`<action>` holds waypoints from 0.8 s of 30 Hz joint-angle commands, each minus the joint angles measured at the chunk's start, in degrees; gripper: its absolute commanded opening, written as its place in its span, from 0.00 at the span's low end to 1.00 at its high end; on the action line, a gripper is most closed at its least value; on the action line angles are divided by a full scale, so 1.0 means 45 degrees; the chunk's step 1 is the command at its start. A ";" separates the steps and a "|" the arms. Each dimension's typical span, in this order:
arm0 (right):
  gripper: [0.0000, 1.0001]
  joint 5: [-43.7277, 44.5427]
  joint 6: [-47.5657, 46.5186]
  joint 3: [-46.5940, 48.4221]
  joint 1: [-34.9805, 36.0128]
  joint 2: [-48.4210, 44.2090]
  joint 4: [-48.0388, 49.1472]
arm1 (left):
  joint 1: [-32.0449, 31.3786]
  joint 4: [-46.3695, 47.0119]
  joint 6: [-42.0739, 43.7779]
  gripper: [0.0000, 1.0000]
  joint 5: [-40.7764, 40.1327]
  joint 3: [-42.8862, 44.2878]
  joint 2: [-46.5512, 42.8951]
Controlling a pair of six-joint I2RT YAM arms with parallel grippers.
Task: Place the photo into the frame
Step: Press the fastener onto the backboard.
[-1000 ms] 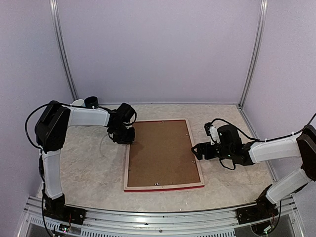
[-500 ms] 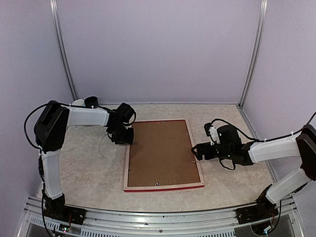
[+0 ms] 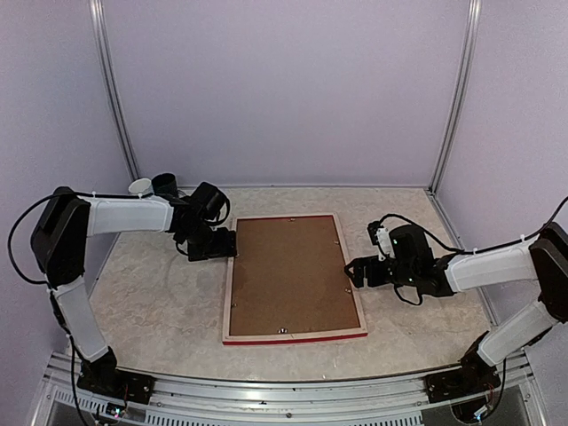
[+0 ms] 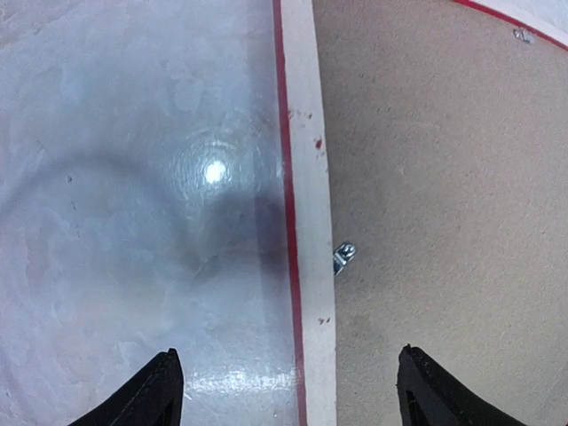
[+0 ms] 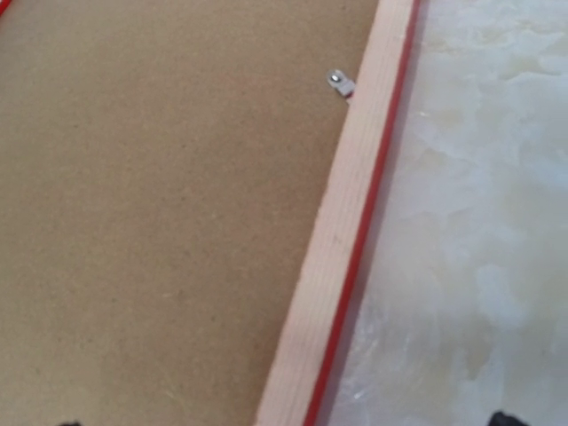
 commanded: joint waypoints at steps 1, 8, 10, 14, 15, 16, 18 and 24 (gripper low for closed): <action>0.99 -0.0087 0.0160 0.0301 -0.0250 0.0366 -0.0181 | 0.0081 0.1057 -0.0524 0.88 0.0536 -0.1198 -0.0262; 0.99 -0.1635 0.0198 0.0792 -0.0532 0.1595 -0.0350 | 0.0098 0.2222 -0.0919 0.99 0.1138 -0.1861 -0.0348; 0.99 -0.1958 0.0149 0.0923 -0.0532 0.1925 -0.0375 | 0.0087 0.2506 -0.0919 0.99 0.1517 -0.1882 -0.0247; 0.99 -0.2376 0.0084 0.1040 -0.0532 0.2433 -0.0352 | 0.0081 0.3182 -0.0834 0.99 0.2163 -0.1820 0.0067; 0.99 -0.2540 0.0065 0.1064 -0.0532 0.2572 -0.0337 | 0.0072 0.3321 -0.0819 0.99 0.2314 -0.1771 0.0231; 0.99 -0.2753 0.0094 0.1084 -0.0527 0.2740 -0.0316 | 0.0063 0.3438 -0.0812 0.99 0.2455 -0.1704 0.0442; 0.99 -0.3352 0.0204 0.1118 -0.0532 0.3084 -0.0260 | 0.0026 0.3601 -0.0761 0.99 0.2653 -0.1499 0.0755; 0.99 -0.4677 0.0847 0.0870 -0.0363 0.2835 -0.0361 | -0.0016 0.3762 -0.0561 0.99 0.3115 -0.0661 0.1704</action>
